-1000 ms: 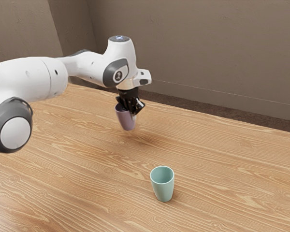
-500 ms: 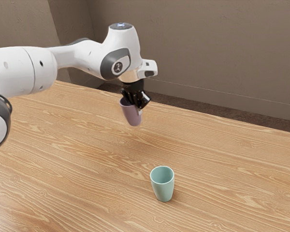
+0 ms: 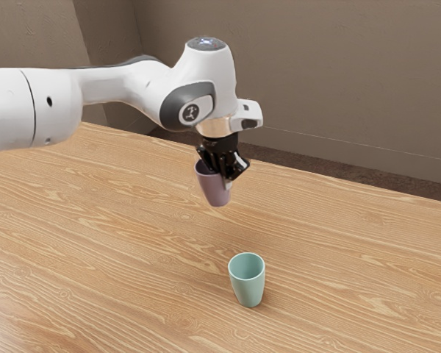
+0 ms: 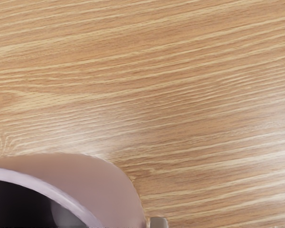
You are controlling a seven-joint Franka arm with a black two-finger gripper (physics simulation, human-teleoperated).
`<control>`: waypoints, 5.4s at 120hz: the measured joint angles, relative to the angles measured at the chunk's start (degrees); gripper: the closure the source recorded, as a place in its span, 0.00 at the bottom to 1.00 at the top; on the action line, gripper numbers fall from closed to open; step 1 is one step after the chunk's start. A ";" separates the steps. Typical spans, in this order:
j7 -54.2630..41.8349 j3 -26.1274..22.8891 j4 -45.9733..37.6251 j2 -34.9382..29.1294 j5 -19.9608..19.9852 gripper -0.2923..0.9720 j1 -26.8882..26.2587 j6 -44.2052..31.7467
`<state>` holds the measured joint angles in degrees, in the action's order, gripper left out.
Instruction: Place the left cup onto the right cup
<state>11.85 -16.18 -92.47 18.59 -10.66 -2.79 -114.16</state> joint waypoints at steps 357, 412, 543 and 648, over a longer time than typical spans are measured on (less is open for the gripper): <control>43.53 -14.74 -7.74 -1.17 -4.54 0.85 0.00 0.72; 44.52 -14.76 -7.69 1.24 -5.07 0.85 0.01 -1.21; 44.50 -14.40 -6.24 -2.16 -5.16 0.24 0.09 0.56; 22.27 15.82 -2.62 -13.83 6.92 0.23 -0.05 10.46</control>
<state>34.12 -0.36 -95.09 4.75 -3.74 -2.84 -103.70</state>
